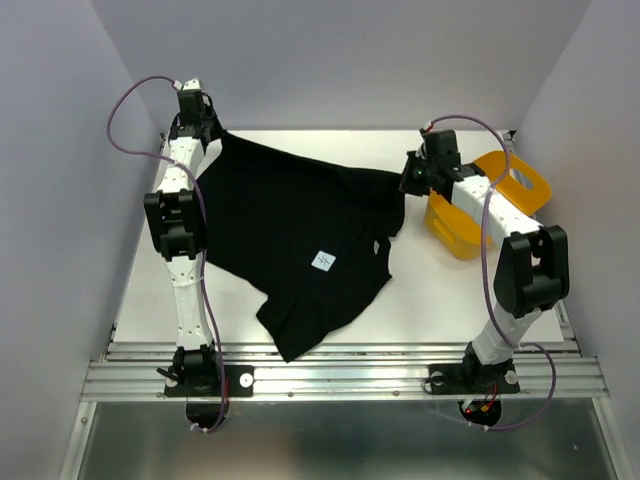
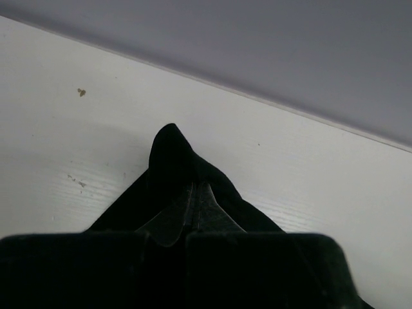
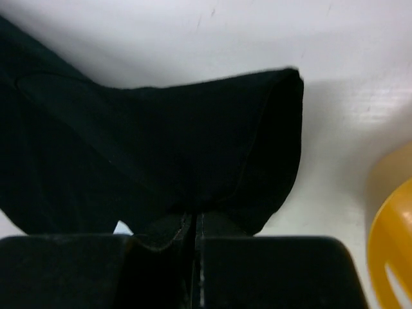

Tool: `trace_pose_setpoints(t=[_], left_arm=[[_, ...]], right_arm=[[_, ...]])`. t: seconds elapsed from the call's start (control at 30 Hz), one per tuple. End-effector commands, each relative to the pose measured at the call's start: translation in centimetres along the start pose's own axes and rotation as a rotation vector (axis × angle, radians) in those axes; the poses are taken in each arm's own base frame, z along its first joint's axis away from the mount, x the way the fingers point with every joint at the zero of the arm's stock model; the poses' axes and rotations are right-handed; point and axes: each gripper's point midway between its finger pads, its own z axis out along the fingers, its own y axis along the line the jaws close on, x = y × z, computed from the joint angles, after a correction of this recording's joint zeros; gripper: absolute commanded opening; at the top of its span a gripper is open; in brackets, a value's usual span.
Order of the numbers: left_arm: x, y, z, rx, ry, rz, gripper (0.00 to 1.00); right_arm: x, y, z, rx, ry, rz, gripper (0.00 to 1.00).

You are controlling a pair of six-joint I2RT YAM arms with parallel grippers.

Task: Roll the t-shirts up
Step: Fold the T-shirt at the center of the board.

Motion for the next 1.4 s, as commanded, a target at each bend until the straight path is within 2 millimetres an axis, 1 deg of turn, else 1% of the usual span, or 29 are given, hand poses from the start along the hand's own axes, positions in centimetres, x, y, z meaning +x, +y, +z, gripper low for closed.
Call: trace_pose_setpoints(t=[0.0,0.03,0.07,0.1,0.17,0.2,0.23,0.37,0.4,0.43,0.47,0.67,0.7,0.73,0.77,0.8,0.9,1.0,1.03,1.07,1.1,1.17,1.2,1.27,1.37], left_arm=[[-3.9,0.4,-2.5,-0.020,-0.088,0.030,0.00],[-4.1,0.7,-2.7,-0.022,-0.090,0.028,0.00],[-4.0,0.7,-2.7,-0.022,-0.087,0.028,0.00],[-3.8,0.9,-2.6,-0.027,-0.081,0.029,0.00],[-3.8,1.1,-2.8,-0.034,-0.079,0.035,0.00],[-3.7,1.2,-2.8,-0.038,-0.077,0.038,0.00],[-3.7,1.5,-2.9,-0.051,-0.075,0.039,0.00],[-3.4,2.4,-3.0,-0.078,-0.061,0.045,0.00],[-3.2,2.6,-3.1,-0.083,-0.057,0.044,0.00],[-3.5,2.7,-3.3,-0.084,-0.064,0.045,0.00],[-3.2,3.0,-3.2,-0.091,-0.057,0.044,0.00],[-3.2,3.6,-3.8,-0.111,-0.051,0.043,0.00],[-2.9,3.8,-3.8,-0.114,-0.044,0.042,0.00],[-3.1,3.9,-3.9,-0.115,-0.048,0.041,0.00],[-3.2,3.9,-4.0,-0.115,-0.051,0.039,0.00],[-3.2,4.0,-4.0,-0.117,-0.050,0.038,0.00],[-3.4,4.4,-4.0,-0.122,-0.053,0.032,0.00],[-4.0,4.6,-4.0,-0.124,-0.065,0.028,0.00],[-3.8,4.9,-3.8,-0.128,-0.059,0.029,0.00],[-4.6,4.8,-3.9,-0.125,-0.075,0.028,0.00],[-4.1,5.0,-3.5,-0.128,-0.064,0.029,0.00],[-4.2,5.1,-3.2,-0.130,-0.062,0.030,0.00],[-4.0,5.2,-2.9,-0.131,-0.059,0.031,0.00],[-3.7,5.3,-2.6,-0.133,-0.052,0.028,0.00],[-2.7,5.6,-2.1,-0.139,-0.032,0.024,0.00]], right_arm=[[2.7,1.8,-1.7,-0.057,0.046,0.141,0.01],[3.3,2.2,-1.7,-0.064,0.052,0.145,0.01],[3.3,2.3,-1.6,-0.072,0.044,0.168,0.01],[4.3,2.7,-1.7,-0.085,0.061,0.172,0.01],[4.9,3.9,-1.8,-0.115,0.062,0.179,0.01],[5.5,4.0,-1.6,-0.114,0.073,0.178,0.01],[6.2,4.8,-1.6,-0.120,0.085,0.169,0.01],[7.6,5.8,-1.3,-0.116,0.101,0.161,0.01],[7.6,5.8,-1.3,-0.114,0.100,0.169,0.01],[7.8,5.7,-1.2,-0.115,0.099,0.178,0.01],[8.2,6.1,-1.2,-0.118,0.105,0.177,0.01],[8.7,5.9,-1.4,-0.119,0.107,0.203,0.01],[9.0,5.7,-1.3,-0.116,0.110,0.207,0.01],[9.3,6.1,-1.4,-0.126,0.114,0.209,0.01],[9.4,6.1,-1.4,-0.129,0.112,0.212,0.01],[10.0,6.0,-1.3,-0.130,0.129,0.216,0.01],[10.4,5.9,-1.1,-0.136,0.136,0.228,0.01],[11.1,6.6,-0.8,-0.147,0.147,0.221,0.01],[11.3,6.5,-0.6,-0.143,0.152,0.223,0.01],[11.6,6.5,-0.5,-0.147,0.159,0.225,0.01],[12.0,6.7,-0.4,-0.150,0.170,0.219,0.01],[12.1,6.8,-0.3,-0.159,0.171,0.220,0.01],[12.5,7.3,-0.4,-0.168,0.179,0.212,0.01],[12.6,7.3,-0.2,-0.171,0.184,0.215,0.01],[13.3,8.0,-0.4,-0.180,0.198,0.214,0.01]])
